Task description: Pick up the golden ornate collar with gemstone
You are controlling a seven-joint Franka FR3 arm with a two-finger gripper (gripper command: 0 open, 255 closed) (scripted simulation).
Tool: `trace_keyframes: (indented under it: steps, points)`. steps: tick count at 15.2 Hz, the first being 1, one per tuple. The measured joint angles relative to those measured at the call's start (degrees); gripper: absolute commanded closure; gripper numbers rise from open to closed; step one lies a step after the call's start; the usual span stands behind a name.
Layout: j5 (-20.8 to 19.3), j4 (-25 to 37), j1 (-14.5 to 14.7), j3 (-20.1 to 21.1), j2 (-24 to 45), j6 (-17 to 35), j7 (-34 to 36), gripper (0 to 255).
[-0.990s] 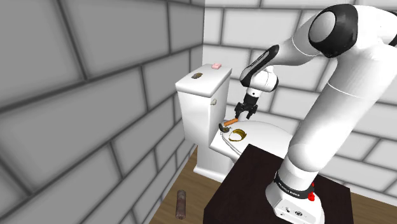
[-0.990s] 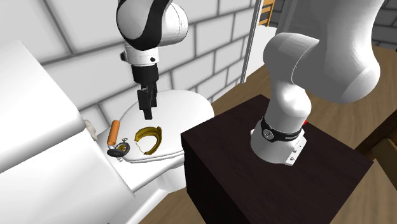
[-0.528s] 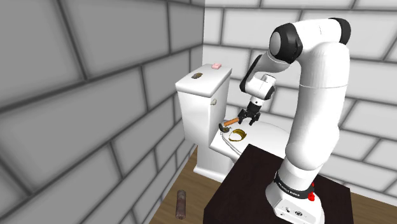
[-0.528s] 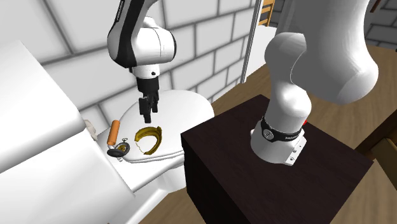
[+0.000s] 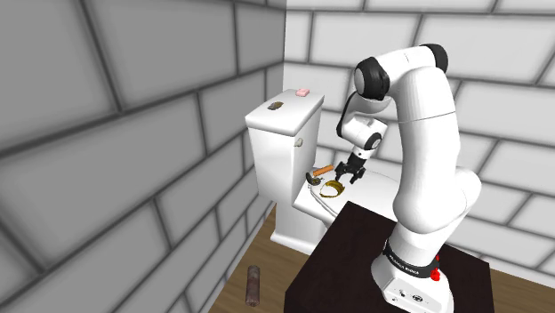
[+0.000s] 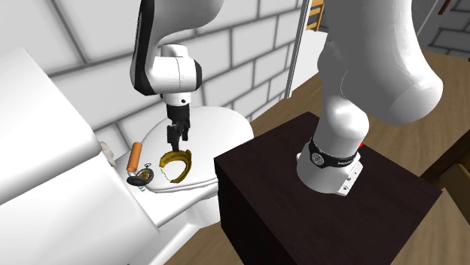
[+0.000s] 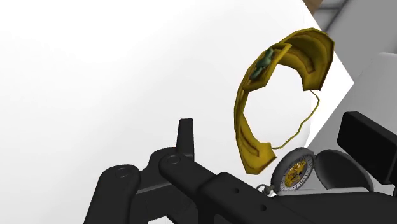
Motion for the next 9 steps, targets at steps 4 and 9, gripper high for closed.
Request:
trace_keyframes:
  steps: [4, 9]
  points:
    - [3.25, 1.23, -1.47, 2.09, 3.26, 1.03, -2.48, 0]
    - [4.28, 1.63, -1.98, 2.75, 4.31, 1.35, -3.34, 255]
